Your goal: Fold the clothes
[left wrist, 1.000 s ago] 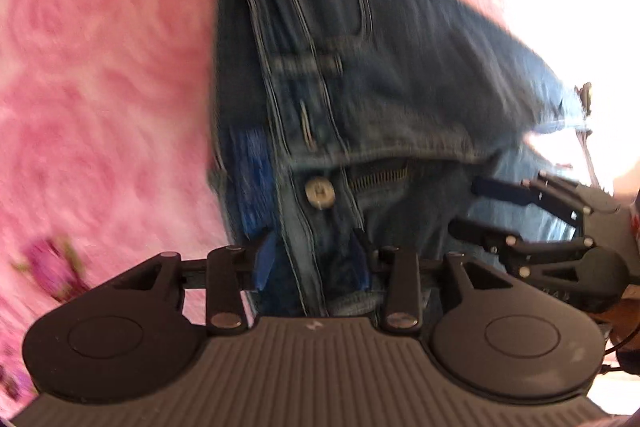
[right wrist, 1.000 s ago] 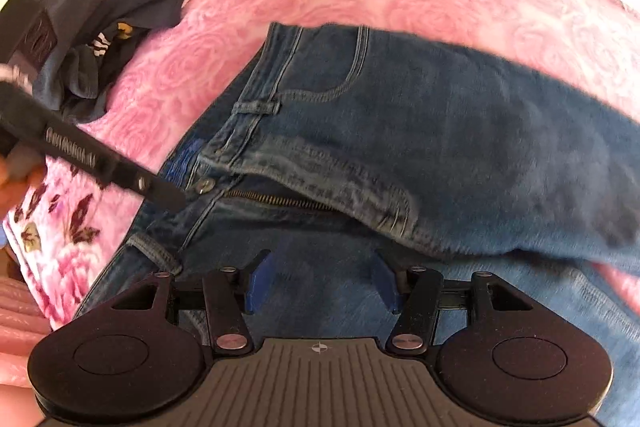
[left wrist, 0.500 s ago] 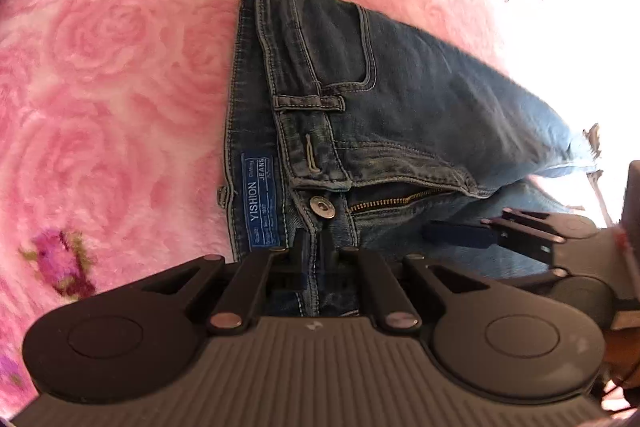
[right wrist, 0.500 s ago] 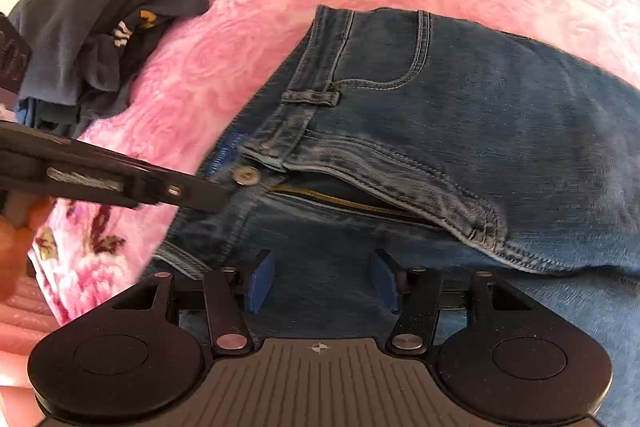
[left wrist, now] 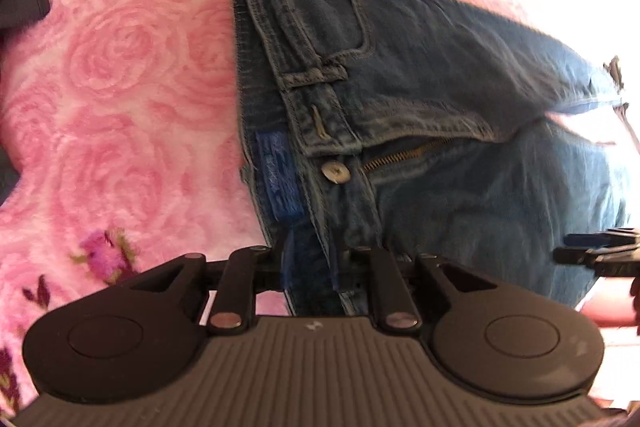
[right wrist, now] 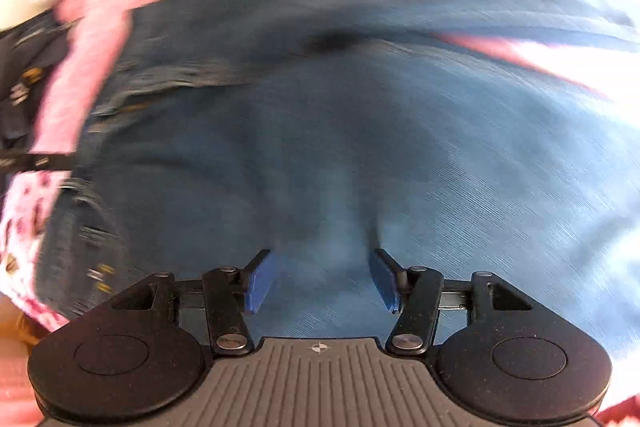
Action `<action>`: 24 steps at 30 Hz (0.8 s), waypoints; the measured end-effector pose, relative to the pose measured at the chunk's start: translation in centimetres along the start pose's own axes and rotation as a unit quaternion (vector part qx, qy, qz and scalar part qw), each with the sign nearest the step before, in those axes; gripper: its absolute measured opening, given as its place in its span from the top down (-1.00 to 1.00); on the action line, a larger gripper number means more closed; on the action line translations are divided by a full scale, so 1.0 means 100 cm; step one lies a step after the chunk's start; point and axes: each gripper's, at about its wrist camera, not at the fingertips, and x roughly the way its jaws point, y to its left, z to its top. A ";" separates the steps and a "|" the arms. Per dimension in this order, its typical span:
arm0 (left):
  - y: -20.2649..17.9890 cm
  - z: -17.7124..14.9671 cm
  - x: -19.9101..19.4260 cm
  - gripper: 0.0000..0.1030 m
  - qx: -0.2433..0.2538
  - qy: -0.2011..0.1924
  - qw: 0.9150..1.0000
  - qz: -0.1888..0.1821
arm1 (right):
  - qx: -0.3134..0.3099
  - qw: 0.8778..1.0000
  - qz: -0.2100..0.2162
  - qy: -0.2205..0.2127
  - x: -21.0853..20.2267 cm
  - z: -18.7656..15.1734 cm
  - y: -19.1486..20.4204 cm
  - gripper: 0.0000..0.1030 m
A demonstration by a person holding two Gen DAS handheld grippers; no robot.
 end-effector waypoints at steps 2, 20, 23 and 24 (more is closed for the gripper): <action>-0.006 -0.003 -0.003 0.74 0.012 0.004 1.000 0.010 | 0.036 0.999 -0.019 0.005 -0.013 -0.012 -0.025 -0.10; -0.153 -0.035 -0.090 0.38 -0.005 -0.049 0.996 0.074 | 0.105 0.993 -0.045 -0.038 -0.161 -0.061 -0.169 -0.41; -0.168 -0.040 -0.101 0.27 -0.009 -0.055 0.995 0.086 | 0.093 0.994 -0.042 -0.048 -0.181 -0.057 -0.183 -0.41; -0.171 -0.042 -0.104 0.23 -0.005 -0.055 0.994 0.090 | 0.084 0.994 -0.044 -0.055 -0.188 -0.056 -0.186 -0.41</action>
